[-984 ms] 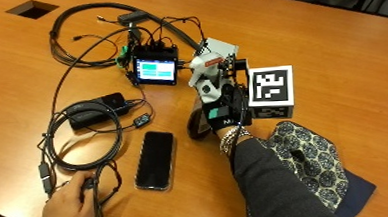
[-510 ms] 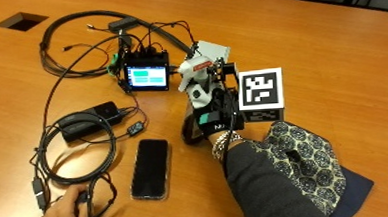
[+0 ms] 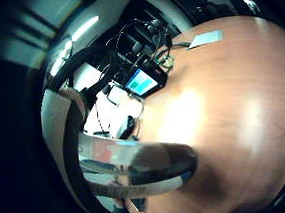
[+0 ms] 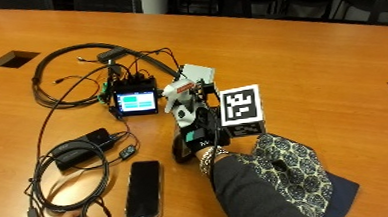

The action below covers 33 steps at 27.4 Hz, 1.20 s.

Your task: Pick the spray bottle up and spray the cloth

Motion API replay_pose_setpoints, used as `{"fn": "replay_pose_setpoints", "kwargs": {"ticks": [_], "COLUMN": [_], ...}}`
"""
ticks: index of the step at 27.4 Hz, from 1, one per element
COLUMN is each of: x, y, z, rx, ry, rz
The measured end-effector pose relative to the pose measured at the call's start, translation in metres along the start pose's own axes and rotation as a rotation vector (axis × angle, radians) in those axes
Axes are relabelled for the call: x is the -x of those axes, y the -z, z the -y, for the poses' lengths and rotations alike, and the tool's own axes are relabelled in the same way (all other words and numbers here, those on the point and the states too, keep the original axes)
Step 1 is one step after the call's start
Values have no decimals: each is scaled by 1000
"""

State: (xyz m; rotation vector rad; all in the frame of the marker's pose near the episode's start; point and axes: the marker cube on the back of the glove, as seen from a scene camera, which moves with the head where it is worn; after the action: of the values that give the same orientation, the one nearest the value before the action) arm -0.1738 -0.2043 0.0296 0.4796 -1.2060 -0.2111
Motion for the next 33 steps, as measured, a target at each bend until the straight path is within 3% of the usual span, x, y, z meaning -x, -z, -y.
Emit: {"fn": "replay_pose_setpoints", "kwargs": {"ticks": [16, 25, 33], "x": [-25, -13, 16], "y": [-9, -1, 10], "z": [-1, -20, -31], "rx": [9, 65, 187], "ry": [-93, -193, -128], "rz": [-23, -283, -563]}}
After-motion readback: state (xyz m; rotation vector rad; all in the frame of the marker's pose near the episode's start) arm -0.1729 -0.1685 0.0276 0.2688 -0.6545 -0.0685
